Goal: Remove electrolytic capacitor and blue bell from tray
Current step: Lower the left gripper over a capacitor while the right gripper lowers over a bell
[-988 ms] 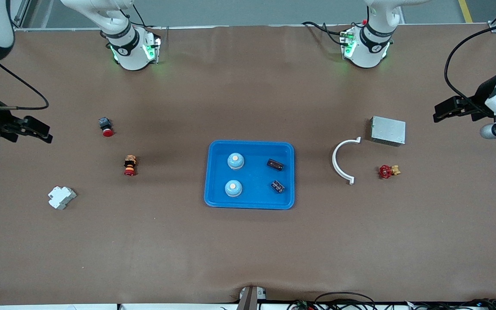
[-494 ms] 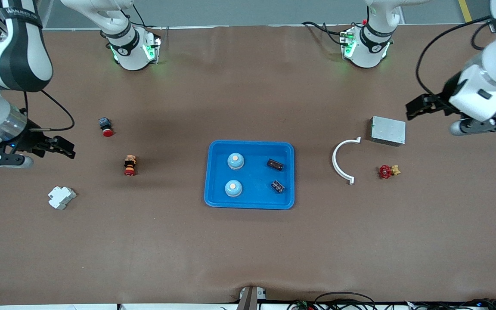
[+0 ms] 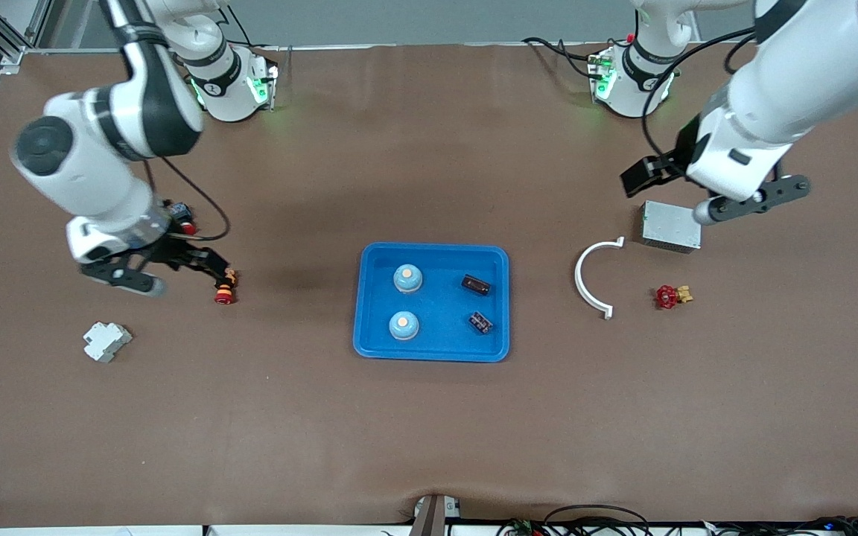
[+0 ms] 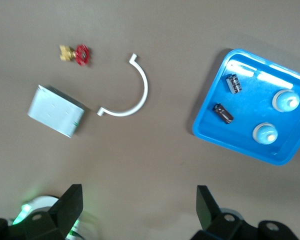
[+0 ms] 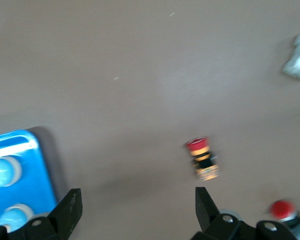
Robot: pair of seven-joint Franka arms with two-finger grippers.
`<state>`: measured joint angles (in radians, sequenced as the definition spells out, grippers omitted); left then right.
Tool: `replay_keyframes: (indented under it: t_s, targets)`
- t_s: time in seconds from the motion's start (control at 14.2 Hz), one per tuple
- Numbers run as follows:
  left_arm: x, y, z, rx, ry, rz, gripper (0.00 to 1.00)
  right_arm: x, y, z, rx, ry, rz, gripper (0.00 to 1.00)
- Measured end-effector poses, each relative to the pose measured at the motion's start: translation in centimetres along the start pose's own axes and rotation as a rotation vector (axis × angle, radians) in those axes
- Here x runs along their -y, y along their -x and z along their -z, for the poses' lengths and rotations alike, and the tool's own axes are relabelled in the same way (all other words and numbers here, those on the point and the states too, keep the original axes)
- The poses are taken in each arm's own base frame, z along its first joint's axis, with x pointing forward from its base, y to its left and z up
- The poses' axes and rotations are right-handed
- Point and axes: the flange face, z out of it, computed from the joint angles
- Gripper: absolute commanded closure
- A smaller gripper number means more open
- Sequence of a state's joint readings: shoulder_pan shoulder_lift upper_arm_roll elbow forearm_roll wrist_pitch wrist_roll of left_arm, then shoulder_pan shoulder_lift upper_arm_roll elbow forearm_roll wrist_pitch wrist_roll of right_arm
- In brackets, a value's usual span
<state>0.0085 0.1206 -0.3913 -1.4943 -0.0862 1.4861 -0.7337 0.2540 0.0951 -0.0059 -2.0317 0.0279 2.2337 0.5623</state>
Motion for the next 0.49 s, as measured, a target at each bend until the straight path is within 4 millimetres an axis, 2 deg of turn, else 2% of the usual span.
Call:
replay_keyframes:
  t_s: [0.21, 0.49]
  targets:
    - [-4.8, -0.4, -4.6, 0.026, 0.012, 0.105, 0.00, 5.0, 2.6, -3.6, -0.003, -0.014, -0.068, 0.00]
    - [-9.7, -2.1, -12.7, 0.084, 0.014, 0.216, 0.00, 9.3, 5.4, -8.6, 0.012, -0.010, -0.122, 0.00]
